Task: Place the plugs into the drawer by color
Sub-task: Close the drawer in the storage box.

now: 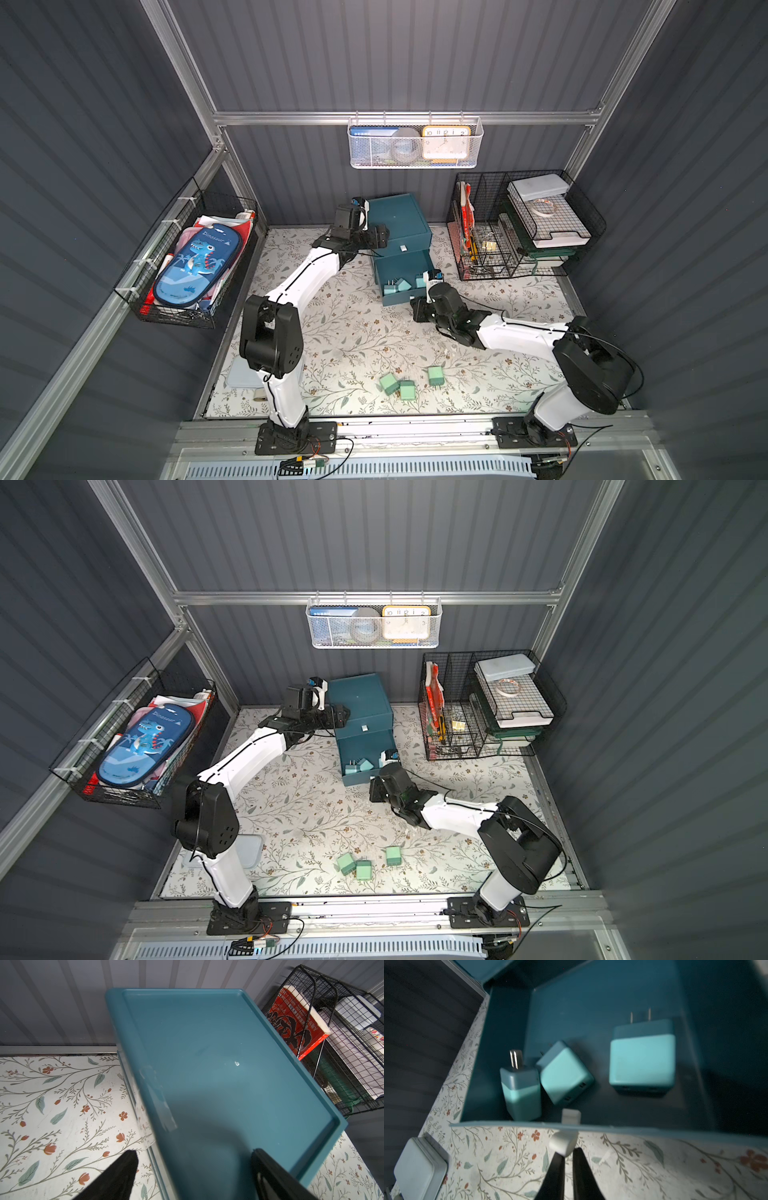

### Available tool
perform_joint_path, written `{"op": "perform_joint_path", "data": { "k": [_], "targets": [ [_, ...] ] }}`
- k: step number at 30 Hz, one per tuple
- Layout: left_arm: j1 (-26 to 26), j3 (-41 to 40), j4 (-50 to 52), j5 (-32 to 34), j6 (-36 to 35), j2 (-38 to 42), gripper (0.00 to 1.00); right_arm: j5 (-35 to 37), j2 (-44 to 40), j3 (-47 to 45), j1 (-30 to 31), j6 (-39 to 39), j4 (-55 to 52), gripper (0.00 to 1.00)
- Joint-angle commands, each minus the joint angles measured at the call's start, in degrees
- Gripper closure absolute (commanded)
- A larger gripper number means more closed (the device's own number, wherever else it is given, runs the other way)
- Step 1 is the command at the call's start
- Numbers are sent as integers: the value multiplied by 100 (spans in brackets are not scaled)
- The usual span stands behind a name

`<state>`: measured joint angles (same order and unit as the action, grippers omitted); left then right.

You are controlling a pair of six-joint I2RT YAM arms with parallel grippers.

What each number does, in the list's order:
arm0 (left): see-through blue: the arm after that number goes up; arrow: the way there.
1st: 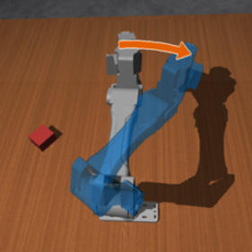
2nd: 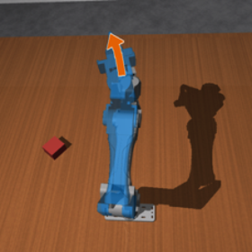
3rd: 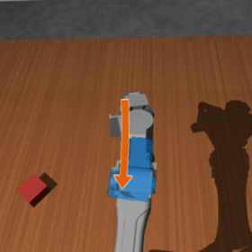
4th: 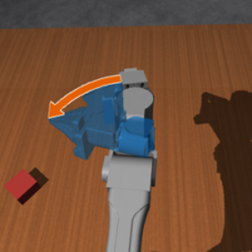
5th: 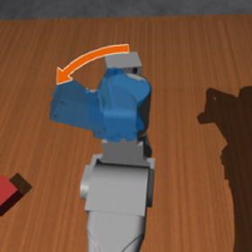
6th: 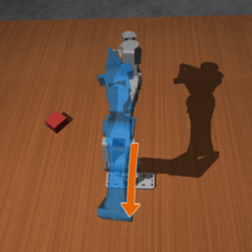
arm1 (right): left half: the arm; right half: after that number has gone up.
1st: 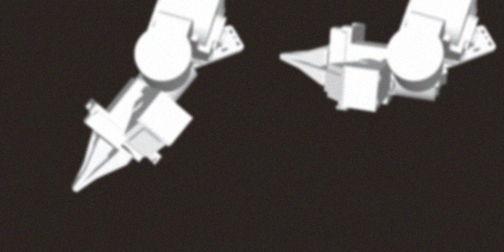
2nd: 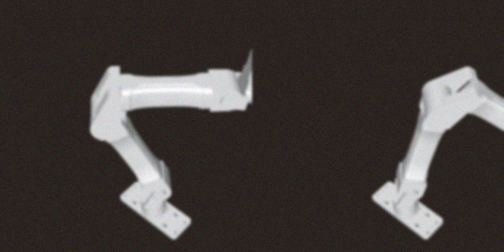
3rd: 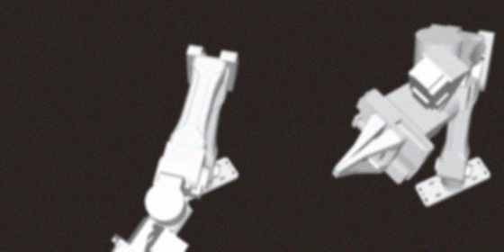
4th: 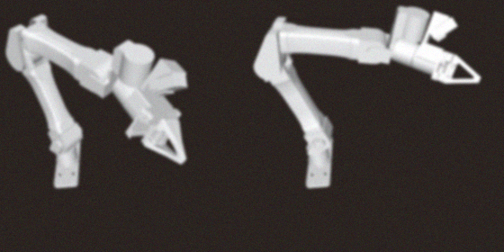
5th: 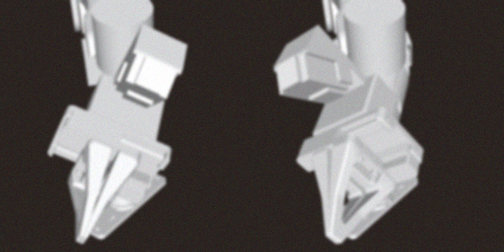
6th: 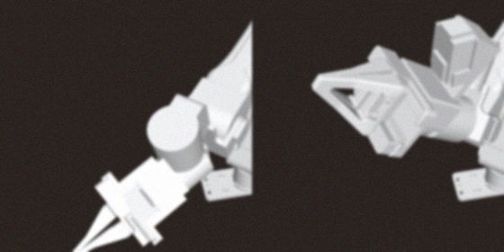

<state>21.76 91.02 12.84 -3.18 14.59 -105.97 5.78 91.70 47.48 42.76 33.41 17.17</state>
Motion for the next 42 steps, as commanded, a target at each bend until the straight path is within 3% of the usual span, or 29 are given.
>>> {"op": "perform_joint_path", "data": {
  "k": [1, 11, 19, 26, 34, 42],
  "targets": [
    [48, -184, 383, 20, -159, -117, 10, 78, 338, 411, -134, -96, 559, 87],
    [54, -67, 439, -77, -238, -253, 10, -221, 1322, 1192, -385, 62, 1166, 88],
    [56, -58, 474, -51, -190, -242, 10, -493, 1955, 1527, -642, 971, 2018, 88],
    [56, -85, 447, -69, -243, -191, 10, -671, 2290, 1959, -641, 1314, 2175, 87],
    [57, -79, 394, -60, -207, -62, 10, -765, 2108, 1706, -638, 1350, 2324, 87],
    [92, 660, 294, -157, 138, 549, 10, -847, 2011, 1448, -637, 1297, 2436, 87]
  ]
}}
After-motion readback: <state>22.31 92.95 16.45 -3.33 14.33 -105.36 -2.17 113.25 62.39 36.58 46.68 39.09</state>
